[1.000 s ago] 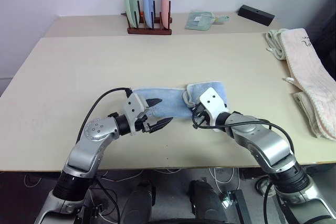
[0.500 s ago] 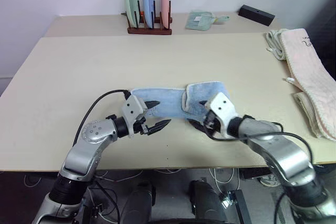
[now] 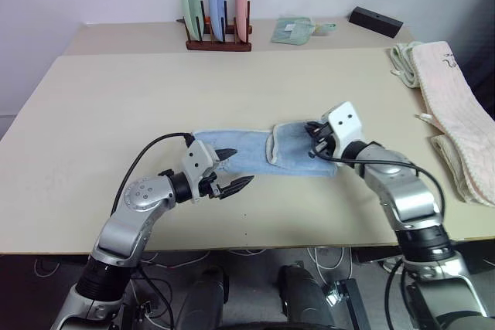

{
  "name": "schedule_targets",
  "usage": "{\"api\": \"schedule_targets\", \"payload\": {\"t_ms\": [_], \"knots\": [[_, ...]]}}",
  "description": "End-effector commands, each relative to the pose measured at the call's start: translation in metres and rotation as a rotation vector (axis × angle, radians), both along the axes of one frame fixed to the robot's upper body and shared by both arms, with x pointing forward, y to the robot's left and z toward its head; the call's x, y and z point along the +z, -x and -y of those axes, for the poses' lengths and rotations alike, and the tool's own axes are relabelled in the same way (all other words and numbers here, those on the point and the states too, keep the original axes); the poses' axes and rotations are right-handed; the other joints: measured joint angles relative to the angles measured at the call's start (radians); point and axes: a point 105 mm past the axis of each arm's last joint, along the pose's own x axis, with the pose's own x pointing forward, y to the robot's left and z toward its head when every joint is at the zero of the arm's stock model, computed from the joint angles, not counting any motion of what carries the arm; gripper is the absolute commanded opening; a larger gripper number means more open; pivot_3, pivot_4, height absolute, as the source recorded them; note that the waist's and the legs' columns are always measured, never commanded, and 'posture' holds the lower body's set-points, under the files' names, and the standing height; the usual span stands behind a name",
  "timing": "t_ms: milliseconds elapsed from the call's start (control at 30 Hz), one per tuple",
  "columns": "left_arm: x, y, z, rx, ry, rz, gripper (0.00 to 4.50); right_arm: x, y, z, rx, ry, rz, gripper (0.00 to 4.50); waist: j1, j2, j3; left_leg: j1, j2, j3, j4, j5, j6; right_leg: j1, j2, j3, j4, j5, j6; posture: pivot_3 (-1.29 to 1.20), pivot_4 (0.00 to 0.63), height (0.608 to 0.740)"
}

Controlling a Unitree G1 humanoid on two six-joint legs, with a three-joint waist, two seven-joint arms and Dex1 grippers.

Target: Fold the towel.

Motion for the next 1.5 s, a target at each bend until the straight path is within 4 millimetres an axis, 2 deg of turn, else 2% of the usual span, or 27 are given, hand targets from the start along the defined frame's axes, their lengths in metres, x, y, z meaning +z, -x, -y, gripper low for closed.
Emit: {"api": "schedule_targets", "payload": {"t_ms": [33, 133, 267, 367, 500, 600, 633, 667, 800, 1000, 1133, 1300, 1467, 1500], "knots": [[0.007, 0.001, -0.001, 0.014, 0.006, 0.035, 3.67, -0.012, 0.003, -0.008, 0.046, -0.002, 0.004, 0.08, 0.000, 0.000, 0.000, 0.000, 0.000, 0.000, 0.000, 0.000, 0.000, 0.000, 0.000, 0.000, 0.000, 0.000, 0.000, 0.00, 0.150, 0.740], [0.007, 0.001, -0.003, 0.028, 0.008, 0.035, 3.67, -0.030, 0.005, -0.008, 0.047, 0.017, -0.034, 0.08, -0.001, 0.000, 0.000, 0.000, 0.000, 0.000, 0.000, 0.000, 0.000, 0.000, 0.000, 0.000, 0.000, 0.000, 0.000, 0.00, 0.150, 0.740], [0.006, 0.003, -0.004, 0.038, 0.008, 0.033, 3.67, -0.034, 0.007, -0.009, 0.045, 0.008, -0.035, 0.08, -0.002, 0.000, 0.000, 0.002, 0.000, 0.000, 0.000, 0.000, 0.000, 0.001, 0.000, 0.000, 0.001, 0.000, 0.000, 0.00, 0.150, 0.740], [0.005, 0.003, -0.005, 0.052, 0.012, 0.028, 3.67, -0.020, 0.007, -0.010, 0.055, 0.008, 0.028, 0.08, -0.002, 0.000, 0.000, 0.002, 0.000, 0.000, 0.000, 0.000, 0.000, 0.001, 0.000, 0.000, 0.001, 0.000, 0.000, 0.00, 0.150, 0.740], [-0.001, 0.002, -0.021, 0.167, 0.046, -0.018, 3.67, 0.029, 0.017, -0.017, 0.131, -0.003, 0.191, 0.08, -0.004, 0.001, 0.000, 0.002, 0.000, 0.000, 0.000, 0.000, 0.000, 0.001, 0.000, 0.000, 0.001, 0.000, 0.000, 0.00, 0.150, 0.740], [-0.011, 0.010, -0.037, 0.267, 0.109, -0.121, 3.67, 0.054, 0.032, -0.028, 0.237, 0.061, 0.262, 0.89, -0.005, 0.001, 0.000, 0.002, 0.000, 0.000, -0.001, 0.000, 0.000, 0.001, 0.000, 0.000, 0.001, 0.000, 0.000, 0.00, 0.150, 0.740], [-0.012, 0.013, -0.040, 0.289, 0.146, -0.157, 4.25, 0.058, 0.036, -0.032, 0.266, 0.074, 0.273, 1.40, -0.003, 0.000, 0.000, 0.002, 0.000, 0.000, -0.001, 0.000, 0.000, 0.000, 0.000, 0.000, 0.001, 0.000, 0.000, 0.00, 0.150, 0.740], [-0.013, 0.018, -0.043, 0.311, 0.196, -0.199, 4.49, 0.064, 0.043, -0.039, 0.316, 0.085, 0.285, 1.87, -0.003, 0.000, 0.000, 0.002, 0.000, -0.001, -0.001, 0.000, 0.000, 0.001, 0.000, 0.000, 0.001, 0.000, 0.000, 0.00, 0.150, 0.740], [-0.021, 0.026, -0.054, 0.422, 0.306, -0.339, 4.50, 0.066, 0.061, -0.058, 0.451, 0.151, 0.299, 3.89, 0.001, 0.000, 0.000, 0.002, 0.000, -0.001, 0.000, 0.000, 0.000, 0.001, 0.000, 0.000, 0.001, 0.000, 0.000, 0.00, 0.150, 0.740], [-0.032, 0.019, -0.070, 0.644, 0.622, -0.597, 4.50, 0.051, 0.069, -0.073, 0.523, 0.215, 0.299, 3.89, 0.004, -0.001, 0.000, 0.002, 0.000, -0.001, 0.001, 0.000, 0.000, 0.002, 0.000, 0.000, 0.000, 0.000, 0.000, 0.00, 0.150, 0.740], [-0.049, 0.008, -0.079, 0.795, 0.658, -0.710, 4.50, 0.046, 0.076, -0.085, 0.566, 0.206, 0.298, 3.89, 0.004, -0.001, -0.001, 0.002, 0.000, -0.002, 0.001, 0.000, 0.000, 0.003, 0.000, -0.001, 0.000, 0.000, 0.000, 0.00, 0.150, 0.740], [-0.045, -0.016, -0.079, 0.840, 0.811, -0.783, 4.50, 0.036, 0.086, -0.092, 0.598, 0.228, 0.293, 3.89, 0.007, -0.001, -0.002, 0.004, 0.000, -0.002, 0.002, 0.000, 0.000, 0.005, 0.000, -0.001, 0.000, -0.001, -0.001, 0.00, 0.150, 0.740], [-0.042, -0.032, -0.062, 0.786, 0.771, -0.795, 4.50, 0.029, 0.091, -0.090, 0.595, 0.267, 0.283, 3.89, 0.006, -0.001, -0.002, 0.004, -0.001, -0.002, 0.002, 0.000, 0.000, 0.005, 0.000, -0.001, 0.000, 0.000, -0.001, 0.00, 0.150, 0.740], [-0.042, -0.033, -0.061, 0.781, 0.764, -0.793, 4.26, 0.028, 0.092, -0.089, 0.594, 0.275, 0.281, 3.94, 0.006, -0.001, -0.002, 0.004, -0.001, -0.002, 0.002, 0.000, 0.000, 0.005, 0.000, -0.001, 0.000, 0.000, -0.001, 0.00, 0.150, 0.740]]}}
